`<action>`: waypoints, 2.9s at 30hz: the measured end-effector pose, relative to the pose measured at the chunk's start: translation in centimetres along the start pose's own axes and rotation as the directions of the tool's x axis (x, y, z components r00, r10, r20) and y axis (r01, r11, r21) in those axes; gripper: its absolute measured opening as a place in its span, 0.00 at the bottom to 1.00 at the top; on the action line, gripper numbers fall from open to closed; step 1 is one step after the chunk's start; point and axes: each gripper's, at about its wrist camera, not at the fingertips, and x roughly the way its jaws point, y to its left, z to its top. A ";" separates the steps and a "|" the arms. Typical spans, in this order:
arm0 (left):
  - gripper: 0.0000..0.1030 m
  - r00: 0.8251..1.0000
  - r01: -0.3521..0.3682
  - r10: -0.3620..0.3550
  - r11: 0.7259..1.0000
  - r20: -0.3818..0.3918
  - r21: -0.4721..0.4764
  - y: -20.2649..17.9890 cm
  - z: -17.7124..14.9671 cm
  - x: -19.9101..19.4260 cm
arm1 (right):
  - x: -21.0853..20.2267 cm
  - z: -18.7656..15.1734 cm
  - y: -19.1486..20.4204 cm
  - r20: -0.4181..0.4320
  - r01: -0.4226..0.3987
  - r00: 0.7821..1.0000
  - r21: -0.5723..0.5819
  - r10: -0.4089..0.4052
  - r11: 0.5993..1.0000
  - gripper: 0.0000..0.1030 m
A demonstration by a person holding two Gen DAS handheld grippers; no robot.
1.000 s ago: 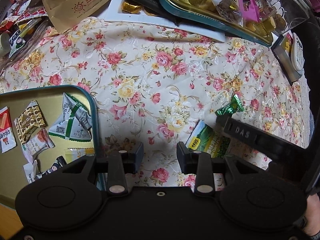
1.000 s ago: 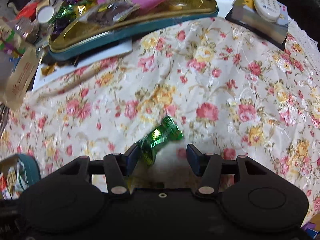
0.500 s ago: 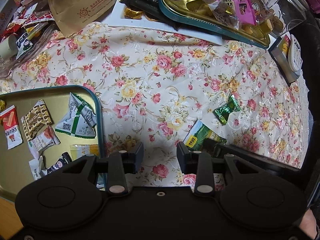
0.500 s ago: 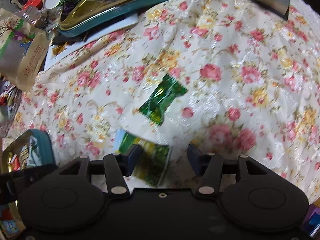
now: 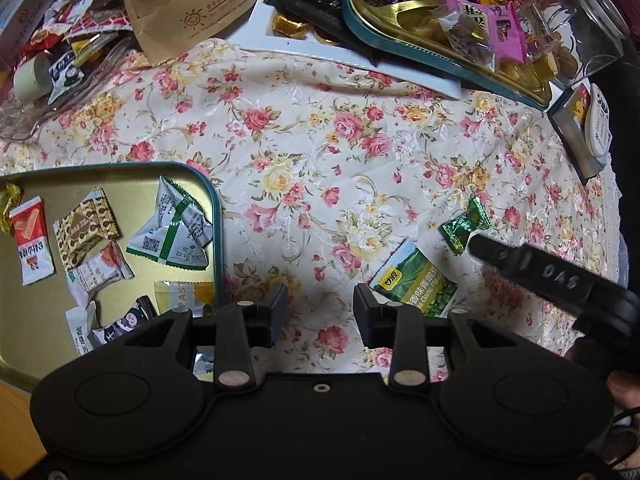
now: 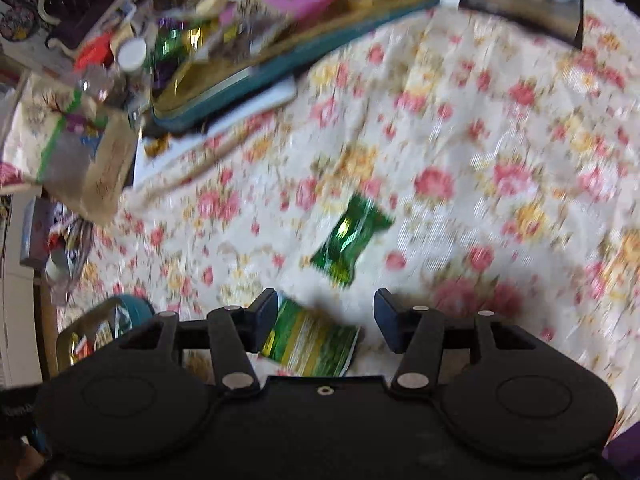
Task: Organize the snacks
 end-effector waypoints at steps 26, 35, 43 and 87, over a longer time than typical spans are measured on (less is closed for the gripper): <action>0.43 0.997 0.040 -0.039 0.999 -0.066 0.004 0.3 0.1 1.9 | 4.9 1.3 3.3 0.146 0.225 0.965 -0.045 -0.216 0.973 0.31; 0.43 0.984 0.123 -0.129 0.991 -0.120 -0.052 -1.3 -0.6 2.9 | 3.2 1.1 1.3 0.144 0.216 0.967 -0.038 -0.209 0.976 0.18; 0.43 0.981 0.133 -0.155 0.974 -0.117 -0.182 -4.3 -1.2 5.1 | -0.3 1.2 -1.3 0.171 0.183 0.968 0.012 -0.182 0.983 0.19; 0.44 0.997 -0.008 -0.007 0.978 -0.072 -0.206 -9.4 -0.9 9.6 | -6.5 0.5 -3.9 0.231 0.028 0.972 0.047 -0.038 0.998 0.19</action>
